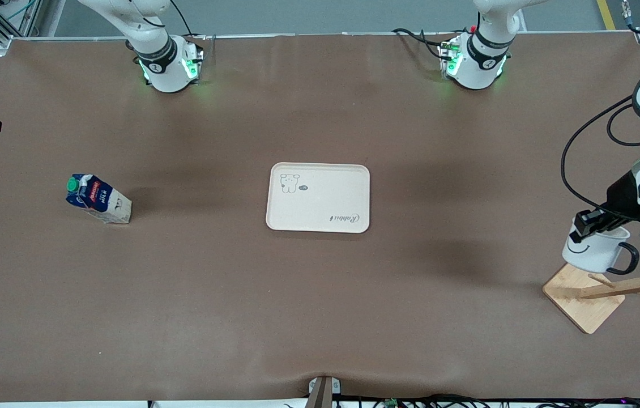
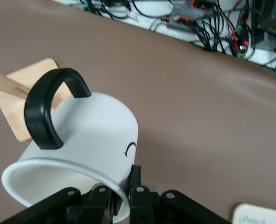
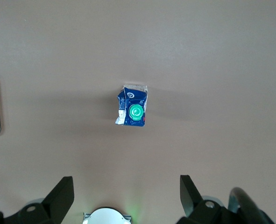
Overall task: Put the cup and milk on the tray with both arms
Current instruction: 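Lift the mug off the stand and carry it over the tray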
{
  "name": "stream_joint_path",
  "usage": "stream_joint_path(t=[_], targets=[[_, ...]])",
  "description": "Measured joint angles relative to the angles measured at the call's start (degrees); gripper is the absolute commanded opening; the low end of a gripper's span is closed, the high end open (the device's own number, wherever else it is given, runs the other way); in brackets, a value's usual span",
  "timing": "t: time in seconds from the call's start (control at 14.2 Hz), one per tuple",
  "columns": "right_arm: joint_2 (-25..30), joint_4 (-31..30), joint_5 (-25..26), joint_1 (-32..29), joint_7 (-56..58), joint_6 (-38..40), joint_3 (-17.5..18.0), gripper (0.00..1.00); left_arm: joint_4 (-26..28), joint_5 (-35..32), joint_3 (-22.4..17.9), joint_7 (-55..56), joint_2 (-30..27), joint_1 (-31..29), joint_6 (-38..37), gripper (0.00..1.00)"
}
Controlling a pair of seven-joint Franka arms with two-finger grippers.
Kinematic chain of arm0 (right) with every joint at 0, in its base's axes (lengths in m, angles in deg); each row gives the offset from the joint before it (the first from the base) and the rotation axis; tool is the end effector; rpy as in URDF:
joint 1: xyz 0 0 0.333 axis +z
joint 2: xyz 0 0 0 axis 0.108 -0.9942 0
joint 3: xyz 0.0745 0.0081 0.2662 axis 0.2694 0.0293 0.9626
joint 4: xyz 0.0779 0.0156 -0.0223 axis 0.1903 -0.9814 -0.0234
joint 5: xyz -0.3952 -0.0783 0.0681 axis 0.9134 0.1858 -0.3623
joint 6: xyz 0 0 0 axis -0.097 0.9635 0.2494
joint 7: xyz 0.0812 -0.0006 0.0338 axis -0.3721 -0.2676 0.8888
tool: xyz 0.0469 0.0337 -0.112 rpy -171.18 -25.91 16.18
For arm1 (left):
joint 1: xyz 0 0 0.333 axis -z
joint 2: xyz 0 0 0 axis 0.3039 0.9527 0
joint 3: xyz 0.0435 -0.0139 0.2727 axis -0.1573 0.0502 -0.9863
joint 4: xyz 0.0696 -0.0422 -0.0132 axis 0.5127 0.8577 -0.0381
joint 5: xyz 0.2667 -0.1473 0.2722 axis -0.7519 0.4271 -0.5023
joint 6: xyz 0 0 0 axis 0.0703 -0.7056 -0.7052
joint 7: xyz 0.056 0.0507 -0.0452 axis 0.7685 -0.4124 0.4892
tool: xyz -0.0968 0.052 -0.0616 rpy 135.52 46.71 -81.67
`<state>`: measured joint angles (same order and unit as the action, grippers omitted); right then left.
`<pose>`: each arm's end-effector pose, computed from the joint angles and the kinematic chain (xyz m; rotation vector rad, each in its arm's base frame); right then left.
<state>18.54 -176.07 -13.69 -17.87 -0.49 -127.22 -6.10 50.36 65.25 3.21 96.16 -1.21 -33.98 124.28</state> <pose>0.5272 -0.1212 0.5690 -3.1160 -0.0582 0.1676 0.6411 -0.0049 0.4436 2.9189 0.3202 0.3365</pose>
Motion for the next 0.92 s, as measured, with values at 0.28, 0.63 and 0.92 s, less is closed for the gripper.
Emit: stream_joint_path(t=[0.28, 0.63, 0.92], targets=[[-0.01, 0.0, -0.01, -0.1, -0.02, 0.0, -0.03, 1.0, -0.81, 0.0, 5.35, 9.6, -0.05, 0.13, -3.98, 0.0], [-0.13, 0.0, -0.85, -0.47, -0.02, 0.0, -0.07, 1.0, -0.34, 0.0, 12.68, 22.93, 0.21, 0.55, -6.84, 0.0], [-0.32, 0.02, -4.46, -1.67, -0.01, -0.12, -0.08, 1.0, 0.43, 0.0, 14.38, 34.38, 3.02, 6.12, -7.24, 0.0]])
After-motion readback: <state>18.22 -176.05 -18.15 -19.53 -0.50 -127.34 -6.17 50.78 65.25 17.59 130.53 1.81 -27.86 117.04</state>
